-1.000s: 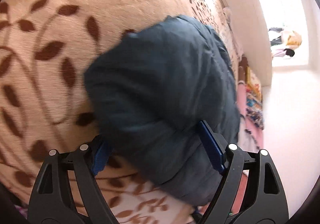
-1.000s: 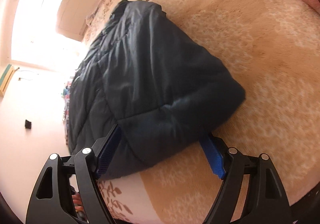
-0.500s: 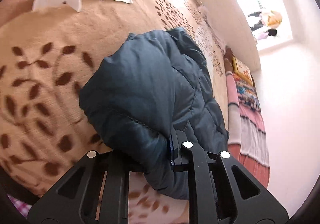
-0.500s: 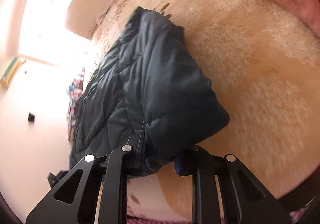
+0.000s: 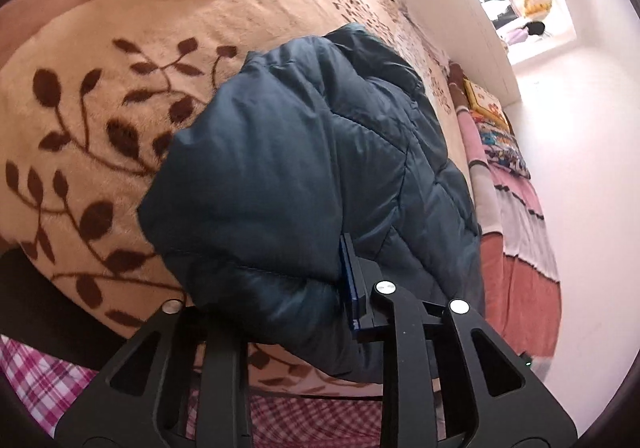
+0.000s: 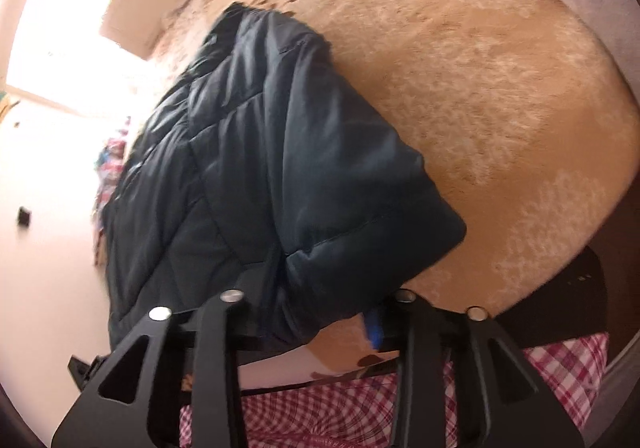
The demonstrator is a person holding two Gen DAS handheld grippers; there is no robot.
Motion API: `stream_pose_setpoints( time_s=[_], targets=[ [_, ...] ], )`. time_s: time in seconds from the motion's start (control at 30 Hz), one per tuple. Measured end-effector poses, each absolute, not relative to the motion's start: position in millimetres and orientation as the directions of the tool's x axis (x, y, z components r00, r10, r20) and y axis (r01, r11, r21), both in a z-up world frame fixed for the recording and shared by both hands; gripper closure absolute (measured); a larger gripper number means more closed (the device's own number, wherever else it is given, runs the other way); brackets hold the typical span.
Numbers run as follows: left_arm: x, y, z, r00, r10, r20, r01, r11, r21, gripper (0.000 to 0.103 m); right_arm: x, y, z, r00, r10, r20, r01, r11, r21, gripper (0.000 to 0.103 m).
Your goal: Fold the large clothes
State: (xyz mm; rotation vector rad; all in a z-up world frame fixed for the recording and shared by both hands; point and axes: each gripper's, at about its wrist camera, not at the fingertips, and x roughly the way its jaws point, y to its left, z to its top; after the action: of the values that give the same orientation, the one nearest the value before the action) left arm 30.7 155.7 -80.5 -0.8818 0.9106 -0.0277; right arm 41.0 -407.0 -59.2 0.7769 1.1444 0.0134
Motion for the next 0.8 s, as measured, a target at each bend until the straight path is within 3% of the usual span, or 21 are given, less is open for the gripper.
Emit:
stream_pose_setpoints(
  time_s=[0.07,0.17,0.23,0.33,0.4,0.5,0.57,0.67,0.73,0.8],
  targets=[
    [32.8,155.2,-81.9,0.635,-0.374,-0.675,-0.33,0.659,-0.676,0.07,36.0,-407.0,-52.9,0.432,0.353,-0.83,0.409,0.743,0.529,0.045],
    [31.8,153.0,-82.7,0.619,-0.391,-0.681,-0.308,0.677,-0.669,0.057,27.1,-413.8,-31.6,0.435,0.276,-0.857,0.42,0.78,0.464,0.035],
    [33.0,150.0,-82.0,0.613,-0.382,-0.691,-0.29,0.705,-0.647,0.054,16.9,-418.9,-5.5,0.468,0.156,-0.87,0.436,0.815,0.381,0.025],
    [34.3,149.7,-83.3,0.608,-0.368,-0.703,-0.295,0.718,-0.631,0.05,4.2,-414.5,32.8,0.565,0.125,-0.816,0.373,0.843,0.388,0.024],
    [35.7,150.6,-87.0,0.6,-0.365,-0.712,-0.326,0.701,-0.634,0.043,9.5,-402.9,48.6,0.61,0.167,-0.774,0.304,0.853,0.423,0.024],
    [37.3,151.7,-90.6,0.593,-0.366,-0.718,-0.341,0.693,-0.635,0.041,34.1,-367.3,58.3,0.609,0.215,-0.763,0.19,0.895,0.403,0.025],
    [38.8,149.4,-89.7,0.581,-0.351,-0.734,-0.335,0.719,-0.608,0.04,57.7,-330.9,59.7,0.589,0.264,-0.764,0.072,0.924,0.375,0.038],
    [39.0,147.2,-89.0,0.579,-0.336,-0.743,-0.341,0.728,-0.595,0.04,88.9,-271.1,60.7,0.565,0.283,-0.775,-0.081,0.954,0.289,0.048],
    [39.0,145.8,-87.8,0.576,-0.324,-0.751,-0.343,0.738,-0.581,0.039,112.1,-236.5,58.3,0.527,0.287,-0.8,-0.156,0.958,0.241,0.051],
    [39.0,144.0,-85.1,0.577,-0.311,-0.756,-0.335,0.754,-0.565,0.045,137.8,-205.0,54.8,0.52,0.31,-0.796,-0.237,0.948,0.214,0.055]
  ],
)
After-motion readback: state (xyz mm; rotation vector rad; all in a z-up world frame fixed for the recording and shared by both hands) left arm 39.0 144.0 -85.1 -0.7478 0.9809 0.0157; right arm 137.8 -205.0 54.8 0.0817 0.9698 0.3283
